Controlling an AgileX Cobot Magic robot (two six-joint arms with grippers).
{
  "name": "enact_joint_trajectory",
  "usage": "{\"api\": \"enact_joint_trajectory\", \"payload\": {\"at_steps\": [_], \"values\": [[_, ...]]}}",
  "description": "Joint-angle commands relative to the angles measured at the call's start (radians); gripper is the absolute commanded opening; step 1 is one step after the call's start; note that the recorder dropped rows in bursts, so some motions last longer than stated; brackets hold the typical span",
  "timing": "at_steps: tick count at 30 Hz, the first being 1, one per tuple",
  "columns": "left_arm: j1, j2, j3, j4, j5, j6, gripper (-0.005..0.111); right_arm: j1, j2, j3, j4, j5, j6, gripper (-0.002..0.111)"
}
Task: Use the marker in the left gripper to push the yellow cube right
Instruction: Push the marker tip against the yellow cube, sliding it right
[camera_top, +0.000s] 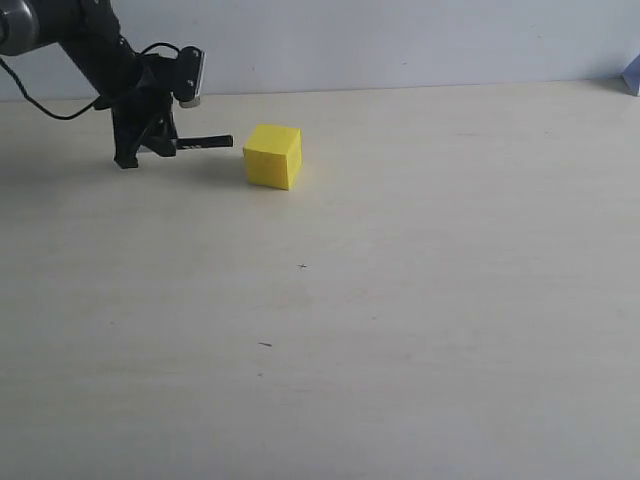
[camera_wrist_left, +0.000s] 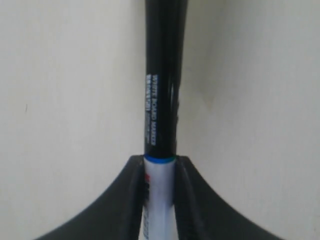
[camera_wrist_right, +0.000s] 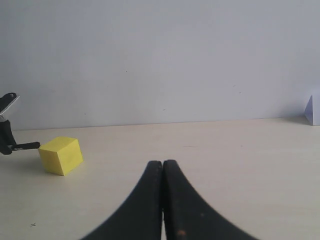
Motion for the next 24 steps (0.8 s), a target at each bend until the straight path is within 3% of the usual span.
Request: {"api": "enact_joint_trajectory", "payload": {"at_steps": [1, 7, 16, 24], "values": [[0.019, -0.005, -0.005, 0.003, -0.018, -0.012, 0.000, 0.001, -0.005, 0.005, 0.000, -0.008, -0.002, 0.000], [-0.010, -0.005, -0.005, 0.001, -0.039, 0.040, 0.000, 0.001, -0.005, 0.005, 0.000, -0.008, -0.002, 0.000], [-0.117, -0.005, -0.005, -0.003, -0.039, 0.090, 0.000, 0.001, -0.005, 0.005, 0.000, -0.008, -0.002, 0.000], [-0.075, -0.005, -0.005, 0.077, 0.032, -0.042, 0.000, 0.001, -0.005, 0.005, 0.000, -0.008, -0.002, 0.000]]}}
